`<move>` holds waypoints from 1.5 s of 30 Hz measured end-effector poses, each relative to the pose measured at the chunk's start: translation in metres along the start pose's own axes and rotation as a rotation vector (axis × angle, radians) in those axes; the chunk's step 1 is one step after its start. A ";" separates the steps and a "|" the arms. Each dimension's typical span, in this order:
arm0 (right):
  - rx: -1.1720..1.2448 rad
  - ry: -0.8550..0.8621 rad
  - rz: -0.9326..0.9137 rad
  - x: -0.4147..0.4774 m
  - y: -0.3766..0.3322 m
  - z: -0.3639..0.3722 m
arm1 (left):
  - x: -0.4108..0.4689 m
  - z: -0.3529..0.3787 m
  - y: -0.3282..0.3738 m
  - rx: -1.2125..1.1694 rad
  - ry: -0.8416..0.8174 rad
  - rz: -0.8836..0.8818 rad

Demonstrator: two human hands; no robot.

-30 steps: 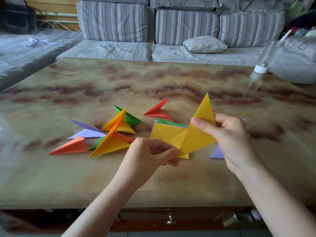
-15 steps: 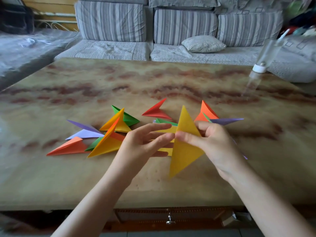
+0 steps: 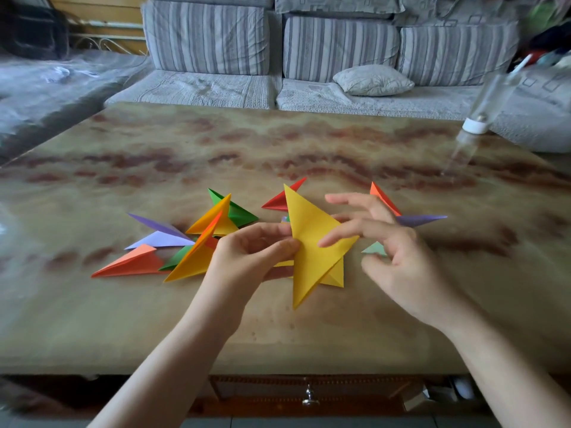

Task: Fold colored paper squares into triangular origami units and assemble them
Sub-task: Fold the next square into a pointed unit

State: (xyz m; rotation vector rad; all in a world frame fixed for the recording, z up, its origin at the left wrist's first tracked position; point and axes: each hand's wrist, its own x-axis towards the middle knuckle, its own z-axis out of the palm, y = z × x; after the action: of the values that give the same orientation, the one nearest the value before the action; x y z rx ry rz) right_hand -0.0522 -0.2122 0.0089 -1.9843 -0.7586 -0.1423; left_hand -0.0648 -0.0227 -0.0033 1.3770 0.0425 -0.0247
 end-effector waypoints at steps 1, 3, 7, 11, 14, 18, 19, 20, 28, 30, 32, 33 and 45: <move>-0.047 -0.044 0.003 -0.001 0.001 0.000 | 0.000 0.000 0.000 -0.005 -0.004 -0.004; -0.076 -0.072 0.020 -0.002 0.003 0.000 | -0.001 0.001 0.001 -0.015 -0.015 -0.006; 0.020 0.089 0.071 0.002 0.004 0.005 | -0.003 0.003 0.001 -0.050 -0.042 -0.013; 0.182 0.238 0.138 0.005 0.005 0.010 | -0.004 0.005 0.002 -0.031 -0.088 -0.013; 0.276 0.296 0.212 0.007 0.002 0.014 | -0.005 0.007 0.001 -0.023 -0.093 -0.012; 0.395 0.361 0.267 0.007 -0.001 0.017 | -0.009 0.012 0.001 -0.028 -0.071 0.033; 0.413 0.361 0.278 0.007 -0.002 0.017 | -0.009 0.013 0.000 -0.014 -0.058 0.049; 0.431 0.356 0.289 0.008 -0.002 0.018 | -0.009 0.014 -0.001 0.002 -0.041 0.066; 0.524 0.246 0.422 0.006 -0.004 0.020 | -0.007 0.013 -0.004 0.008 0.050 0.125; 0.524 0.205 0.432 0.005 -0.005 0.023 | -0.008 0.013 -0.005 -0.020 0.062 0.121; 0.504 0.168 0.439 0.005 -0.006 0.026 | -0.009 0.014 -0.005 -0.011 0.083 0.136; 0.502 0.153 0.445 0.005 -0.006 0.027 | -0.009 0.014 -0.005 -0.011 0.091 0.144; 0.493 0.172 0.425 0.007 -0.007 0.011 | -0.007 0.011 -0.001 0.146 0.093 0.318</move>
State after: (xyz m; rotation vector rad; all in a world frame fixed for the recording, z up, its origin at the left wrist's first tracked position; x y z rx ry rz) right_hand -0.0526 -0.1979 0.0111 -1.5908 -0.2178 0.1173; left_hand -0.0714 -0.0341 -0.0016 1.5167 -0.1026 0.3077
